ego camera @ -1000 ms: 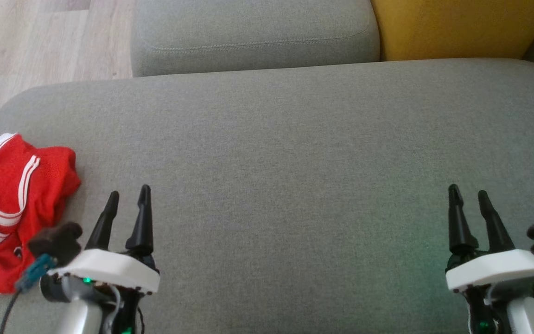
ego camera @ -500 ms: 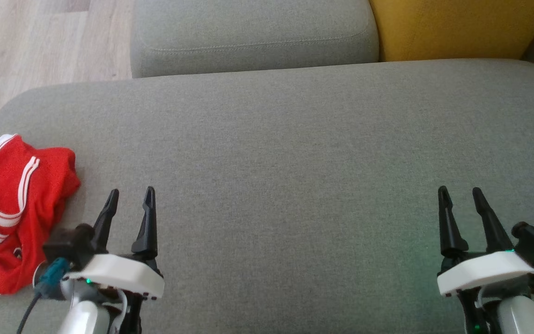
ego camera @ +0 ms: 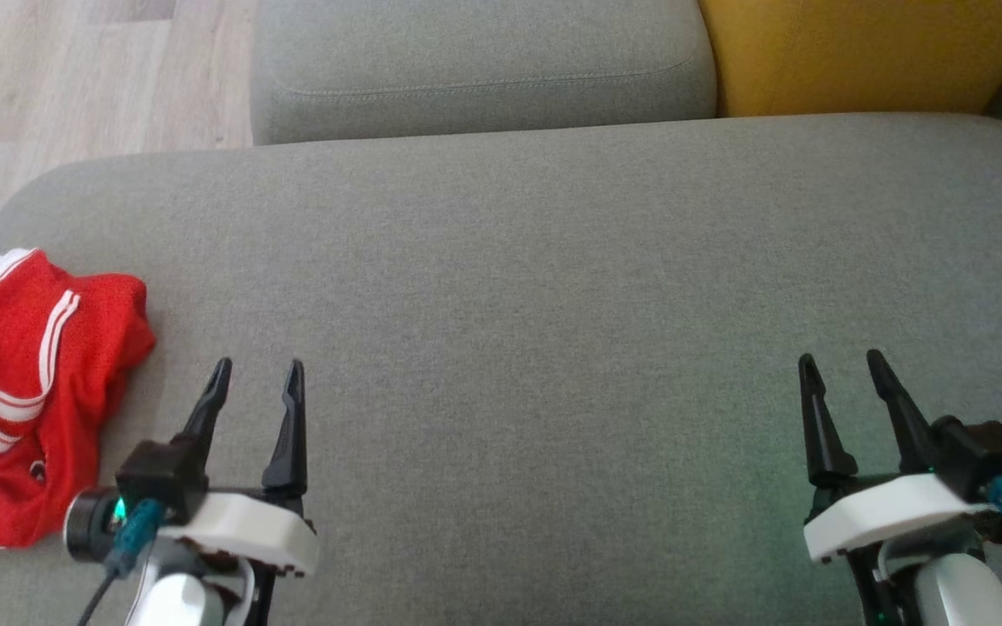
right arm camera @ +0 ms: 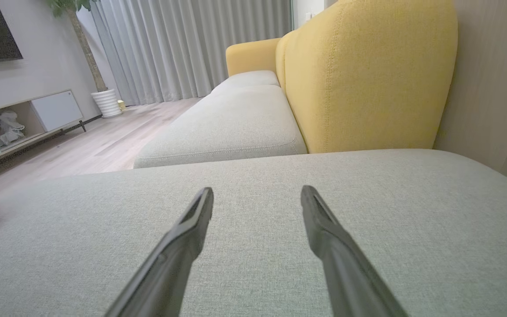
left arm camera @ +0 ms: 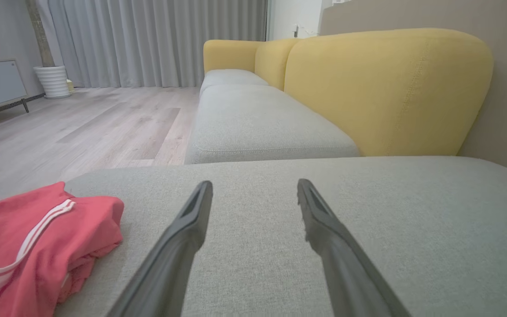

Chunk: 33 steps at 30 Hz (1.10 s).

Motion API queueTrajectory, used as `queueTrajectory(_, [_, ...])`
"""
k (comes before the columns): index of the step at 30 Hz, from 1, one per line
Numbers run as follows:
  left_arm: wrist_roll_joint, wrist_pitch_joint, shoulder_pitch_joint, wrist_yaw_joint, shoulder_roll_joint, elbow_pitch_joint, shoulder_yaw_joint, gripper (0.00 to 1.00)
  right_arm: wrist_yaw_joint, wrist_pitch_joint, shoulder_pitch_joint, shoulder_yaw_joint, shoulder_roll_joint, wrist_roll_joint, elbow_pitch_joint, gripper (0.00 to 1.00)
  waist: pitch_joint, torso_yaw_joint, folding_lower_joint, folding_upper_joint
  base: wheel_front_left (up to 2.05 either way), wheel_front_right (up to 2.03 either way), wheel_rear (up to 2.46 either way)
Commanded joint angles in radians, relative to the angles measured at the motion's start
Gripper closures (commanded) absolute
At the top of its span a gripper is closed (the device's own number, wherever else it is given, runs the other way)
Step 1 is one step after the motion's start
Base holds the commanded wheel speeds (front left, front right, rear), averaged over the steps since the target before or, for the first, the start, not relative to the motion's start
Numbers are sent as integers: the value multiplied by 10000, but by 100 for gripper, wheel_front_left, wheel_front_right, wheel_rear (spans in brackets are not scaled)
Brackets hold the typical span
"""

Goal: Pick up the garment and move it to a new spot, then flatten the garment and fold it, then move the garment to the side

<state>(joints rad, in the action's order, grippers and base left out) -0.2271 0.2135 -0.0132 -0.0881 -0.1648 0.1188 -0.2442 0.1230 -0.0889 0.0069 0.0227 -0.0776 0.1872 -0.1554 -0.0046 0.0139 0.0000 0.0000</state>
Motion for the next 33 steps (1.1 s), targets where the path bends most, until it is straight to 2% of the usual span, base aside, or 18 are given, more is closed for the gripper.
queueTrajectory(1, [282, 163, -274, -40, -184, -243, 283, 0, 70, -147, -614, 261, -60, -217, 421, 0, -3, 8, 0, 0, 0, 0, 0])
queueTrajectory(12, [1205, 483, -343, -89, -119, 284, 155, 0, 77, -153, -600, 353, -43, -933, 468, 0, -25, 38, 0, 0, 0, 0, 0])
queueTrajectory(33, [971, 483, -388, -29, 67, 512, 362, 0, 77, -87, -581, 269, -7, -588, 206, 0, 7, 76, 0, 0, 0, 0, 0])
